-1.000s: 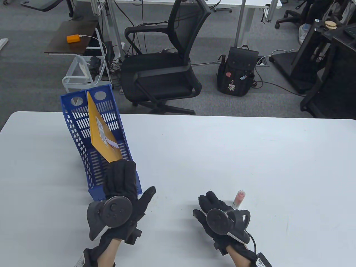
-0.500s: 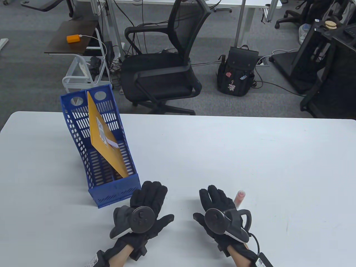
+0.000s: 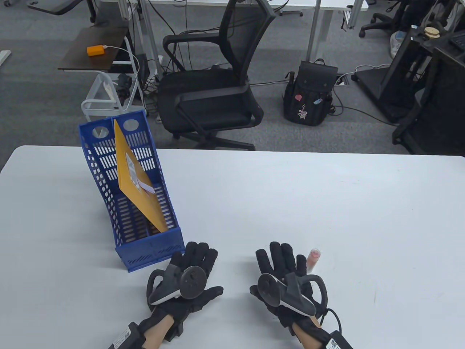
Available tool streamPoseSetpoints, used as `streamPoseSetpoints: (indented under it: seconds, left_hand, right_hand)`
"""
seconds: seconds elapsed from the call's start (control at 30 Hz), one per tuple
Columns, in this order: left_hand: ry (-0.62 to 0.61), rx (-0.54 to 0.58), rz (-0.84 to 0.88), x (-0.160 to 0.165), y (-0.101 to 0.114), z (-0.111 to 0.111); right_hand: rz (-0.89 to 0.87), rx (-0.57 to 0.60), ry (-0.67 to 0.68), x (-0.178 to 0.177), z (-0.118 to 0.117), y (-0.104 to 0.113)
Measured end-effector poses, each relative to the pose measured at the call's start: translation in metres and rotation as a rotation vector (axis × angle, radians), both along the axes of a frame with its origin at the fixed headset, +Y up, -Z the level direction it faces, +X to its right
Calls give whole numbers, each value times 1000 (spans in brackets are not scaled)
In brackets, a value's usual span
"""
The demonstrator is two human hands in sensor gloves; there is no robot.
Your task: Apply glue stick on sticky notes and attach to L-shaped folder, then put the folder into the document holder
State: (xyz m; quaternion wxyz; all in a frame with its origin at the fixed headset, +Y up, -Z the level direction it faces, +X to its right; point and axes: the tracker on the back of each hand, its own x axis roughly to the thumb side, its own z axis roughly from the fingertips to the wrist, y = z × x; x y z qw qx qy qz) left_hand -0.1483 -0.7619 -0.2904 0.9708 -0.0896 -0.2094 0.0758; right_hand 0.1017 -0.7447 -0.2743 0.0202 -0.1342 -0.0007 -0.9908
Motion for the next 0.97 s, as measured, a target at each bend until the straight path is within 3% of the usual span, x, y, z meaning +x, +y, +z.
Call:
streamPoseSetpoints:
  seconds: [0.97]
  left_hand:
    - [48,-34,-26,-12,-2,-2]
  right_hand:
    - [7,-57,11,-6,0,-7]
